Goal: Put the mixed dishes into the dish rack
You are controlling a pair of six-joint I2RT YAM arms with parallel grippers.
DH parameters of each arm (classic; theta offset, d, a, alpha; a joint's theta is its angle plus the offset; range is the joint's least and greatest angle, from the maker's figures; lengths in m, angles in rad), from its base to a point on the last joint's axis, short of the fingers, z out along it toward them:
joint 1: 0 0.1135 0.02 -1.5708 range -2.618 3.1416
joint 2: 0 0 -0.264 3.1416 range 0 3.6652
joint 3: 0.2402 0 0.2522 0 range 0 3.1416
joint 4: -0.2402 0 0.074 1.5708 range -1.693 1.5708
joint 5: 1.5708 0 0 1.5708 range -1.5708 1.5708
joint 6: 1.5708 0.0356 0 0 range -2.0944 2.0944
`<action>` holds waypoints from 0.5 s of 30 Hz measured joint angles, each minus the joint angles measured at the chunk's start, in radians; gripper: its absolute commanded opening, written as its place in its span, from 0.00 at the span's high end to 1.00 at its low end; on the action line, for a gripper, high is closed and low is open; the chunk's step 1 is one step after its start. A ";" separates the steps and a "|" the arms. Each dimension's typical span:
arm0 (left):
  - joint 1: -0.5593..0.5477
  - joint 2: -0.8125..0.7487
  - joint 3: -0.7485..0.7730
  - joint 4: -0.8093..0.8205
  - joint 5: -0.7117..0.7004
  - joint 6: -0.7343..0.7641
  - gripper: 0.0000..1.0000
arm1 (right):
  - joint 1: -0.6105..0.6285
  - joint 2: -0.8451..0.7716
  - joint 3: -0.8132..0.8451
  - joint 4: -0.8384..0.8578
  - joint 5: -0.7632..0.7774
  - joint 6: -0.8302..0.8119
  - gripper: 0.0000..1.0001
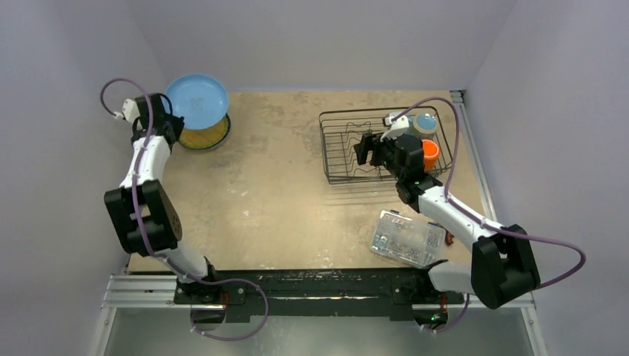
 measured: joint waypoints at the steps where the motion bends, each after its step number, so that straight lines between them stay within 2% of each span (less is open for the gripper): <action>1: -0.003 -0.042 -0.002 0.001 0.012 0.010 1.00 | 0.000 -0.014 -0.008 0.006 0.002 -0.001 0.26; 4: -0.030 -0.204 -0.017 0.018 0.054 0.059 1.00 | 0.001 -0.043 -0.028 0.021 0.006 -0.002 0.26; 9: -0.155 -0.450 -0.093 0.061 0.159 0.161 1.00 | 0.001 -0.091 -0.069 0.047 0.014 -0.002 0.26; 12: -0.249 -0.512 -0.168 0.100 0.230 0.216 1.00 | 0.001 -0.097 -0.077 0.066 0.025 -0.002 0.26; 15: -0.349 -0.505 -0.236 0.110 0.295 0.273 1.00 | 0.001 -0.097 -0.085 0.076 0.023 0.003 0.26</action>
